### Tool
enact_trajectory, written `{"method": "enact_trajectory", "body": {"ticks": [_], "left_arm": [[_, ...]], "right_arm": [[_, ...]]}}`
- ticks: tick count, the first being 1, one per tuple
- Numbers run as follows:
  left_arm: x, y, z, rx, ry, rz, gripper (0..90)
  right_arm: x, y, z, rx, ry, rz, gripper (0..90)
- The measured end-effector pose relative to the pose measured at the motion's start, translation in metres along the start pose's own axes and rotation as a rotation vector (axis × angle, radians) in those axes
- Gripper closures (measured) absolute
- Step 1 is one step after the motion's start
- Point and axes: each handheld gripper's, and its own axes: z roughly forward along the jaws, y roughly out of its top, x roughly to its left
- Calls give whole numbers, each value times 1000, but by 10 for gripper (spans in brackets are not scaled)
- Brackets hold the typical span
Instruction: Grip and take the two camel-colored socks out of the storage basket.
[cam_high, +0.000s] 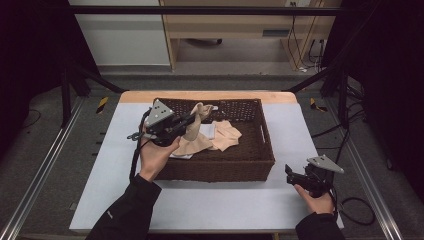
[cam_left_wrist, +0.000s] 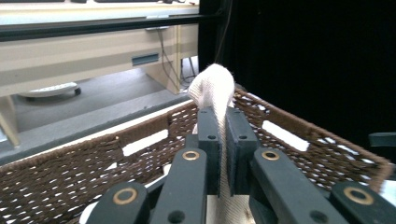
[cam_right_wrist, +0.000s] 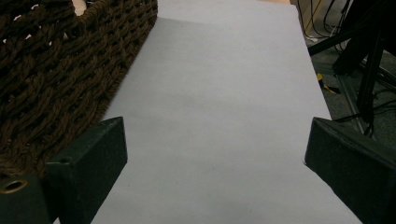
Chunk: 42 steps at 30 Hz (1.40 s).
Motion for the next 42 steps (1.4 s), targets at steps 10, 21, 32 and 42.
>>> {"method": "enact_trajectory", "body": {"ticks": [10, 21, 32, 42], "left_arm": [[-22, 5, -37, -36, -62, 39, 854], [-43, -1, -61, -39, -122, 78, 854], [-56, -15, -79, -41, -177, 87, 854], [-71, -38, -82, 10, -232, 98, 854]], "right_arm": [[0, 0, 0, 2, -1, -1, 60], [1, 0, 0, 3, -5, -7, 60], [1, -1, 0, 7, -6, -4, 61], [1, -1, -1, 7, -5, -1, 62]]}}
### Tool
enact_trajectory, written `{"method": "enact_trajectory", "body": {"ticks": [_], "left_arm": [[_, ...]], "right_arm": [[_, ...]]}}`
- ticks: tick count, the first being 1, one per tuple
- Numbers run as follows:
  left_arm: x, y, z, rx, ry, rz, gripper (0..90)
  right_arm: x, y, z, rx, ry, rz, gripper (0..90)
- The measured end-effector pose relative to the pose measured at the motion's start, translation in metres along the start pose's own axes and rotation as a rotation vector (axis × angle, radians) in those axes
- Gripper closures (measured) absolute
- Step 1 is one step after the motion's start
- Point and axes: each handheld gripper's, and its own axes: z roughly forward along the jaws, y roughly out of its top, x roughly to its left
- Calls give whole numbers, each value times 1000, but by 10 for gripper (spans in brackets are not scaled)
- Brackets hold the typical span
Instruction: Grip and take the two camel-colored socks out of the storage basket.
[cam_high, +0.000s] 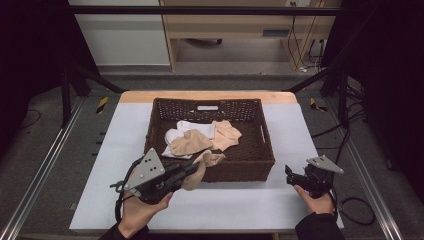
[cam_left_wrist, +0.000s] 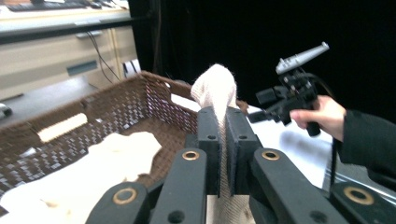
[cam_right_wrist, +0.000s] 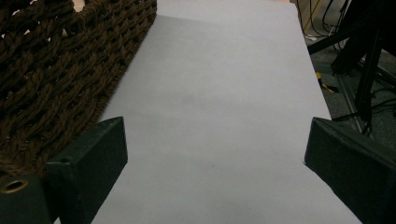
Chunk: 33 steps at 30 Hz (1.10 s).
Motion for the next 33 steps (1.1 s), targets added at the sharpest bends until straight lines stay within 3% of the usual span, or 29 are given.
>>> {"method": "enact_trajectory", "body": {"ticks": [8, 15, 28, 33], "left_arm": [[-12, -29, 10, 86, -40, -10, 854], [-14, -57, 20, 166, -62, -38, 854], [2, -102, 38, 315, -30, -103, 853], [6, -112, 46, 364, -15, -106, 842]], "right_arm": [[0, 0, 0, 1, -1, -3, 62], [-1, 0, 0, 0, -3, -3, 62], [1, -2, 1, 14, -1, -16, 62], [2, -3, 3, 25, -3, -27, 62]]}}
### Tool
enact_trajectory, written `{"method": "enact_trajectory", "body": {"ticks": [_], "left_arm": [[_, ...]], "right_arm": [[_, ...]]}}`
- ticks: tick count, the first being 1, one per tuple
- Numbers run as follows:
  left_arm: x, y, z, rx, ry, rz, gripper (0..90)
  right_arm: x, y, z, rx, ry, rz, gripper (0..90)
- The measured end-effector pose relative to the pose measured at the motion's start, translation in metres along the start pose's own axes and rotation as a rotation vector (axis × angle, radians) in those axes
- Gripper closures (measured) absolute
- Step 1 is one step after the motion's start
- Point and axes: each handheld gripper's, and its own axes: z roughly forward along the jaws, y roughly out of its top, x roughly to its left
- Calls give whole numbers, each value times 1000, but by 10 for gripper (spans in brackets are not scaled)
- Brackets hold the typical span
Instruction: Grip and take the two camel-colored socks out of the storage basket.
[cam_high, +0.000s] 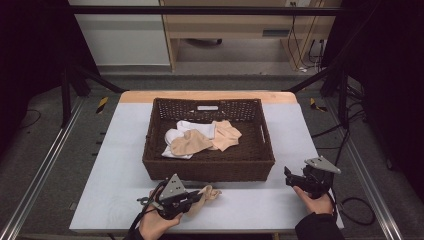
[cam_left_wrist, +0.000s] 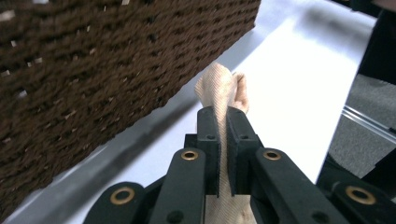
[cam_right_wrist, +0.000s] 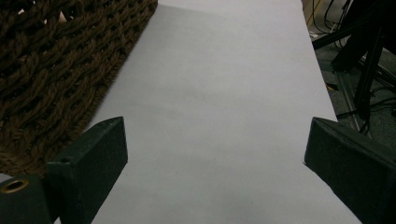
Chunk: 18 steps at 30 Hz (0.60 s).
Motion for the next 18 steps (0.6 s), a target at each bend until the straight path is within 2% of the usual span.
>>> {"method": "enact_trajectory", "body": {"ticks": [4, 10, 12, 18], "left_arm": [[4, -4, 5, 30, 32, -2, 797], [8, -7, 8, 49, 73, -16, 654], [9, -7, 7, 44, 93, -30, 593], [11, -2, -1, 8, 116, -51, 533]], "right_arm": [[1, -1, 1, 5, 1, 0, 62], [1, -1, 2, 13, 5, -4, 62], [1, -1, 2, 11, 4, -4, 62], [1, -1, 1, 10, 3, -5, 62]]}}
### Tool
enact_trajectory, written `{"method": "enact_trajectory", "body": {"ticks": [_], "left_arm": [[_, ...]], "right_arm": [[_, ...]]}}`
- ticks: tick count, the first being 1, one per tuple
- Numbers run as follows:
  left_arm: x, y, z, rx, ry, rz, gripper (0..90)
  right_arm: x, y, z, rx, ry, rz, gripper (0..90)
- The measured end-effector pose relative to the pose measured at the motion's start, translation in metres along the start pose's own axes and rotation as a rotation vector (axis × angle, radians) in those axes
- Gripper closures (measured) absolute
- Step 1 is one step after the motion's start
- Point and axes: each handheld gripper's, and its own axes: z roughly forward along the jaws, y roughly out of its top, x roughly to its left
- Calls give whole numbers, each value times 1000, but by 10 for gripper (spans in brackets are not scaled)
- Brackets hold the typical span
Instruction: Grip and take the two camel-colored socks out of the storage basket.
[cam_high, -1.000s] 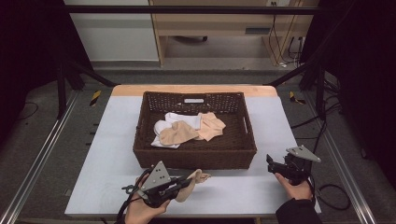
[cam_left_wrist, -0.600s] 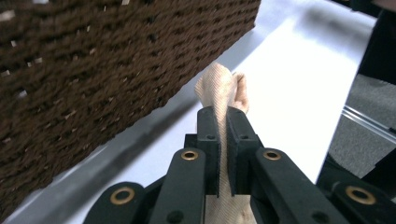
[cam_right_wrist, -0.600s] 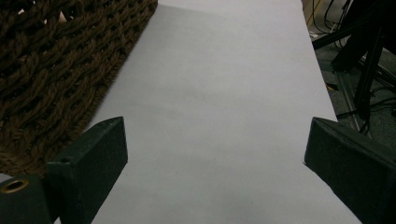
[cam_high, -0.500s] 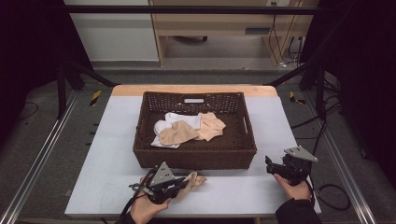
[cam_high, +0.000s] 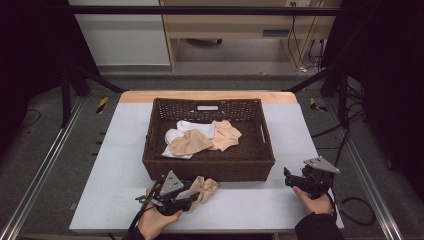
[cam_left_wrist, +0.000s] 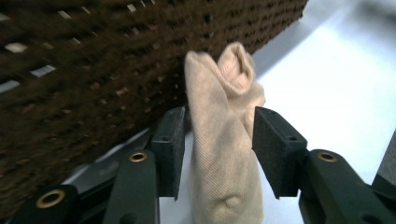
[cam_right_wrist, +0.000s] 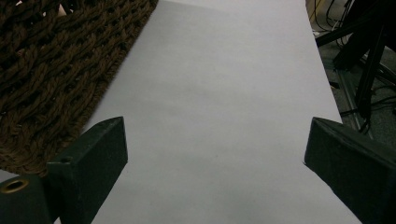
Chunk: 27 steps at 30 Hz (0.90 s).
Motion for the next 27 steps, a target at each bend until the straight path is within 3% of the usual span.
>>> {"method": "enact_trajectory", "body": {"ticks": [9, 18, 27], "left_arm": [[2, 18, -28, -109, 12, -1, 524], [14, 34, -45, -175, 64, -16, 518], [32, 70, -56, -239, 121, -16, 510]], "right_arm": [[-1, 0, 0, 0, 1, 3, 62], [-1, 0, -1, -3, 1, 14, 60], [-3, 1, -1, -12, 0, 24, 57]]}}
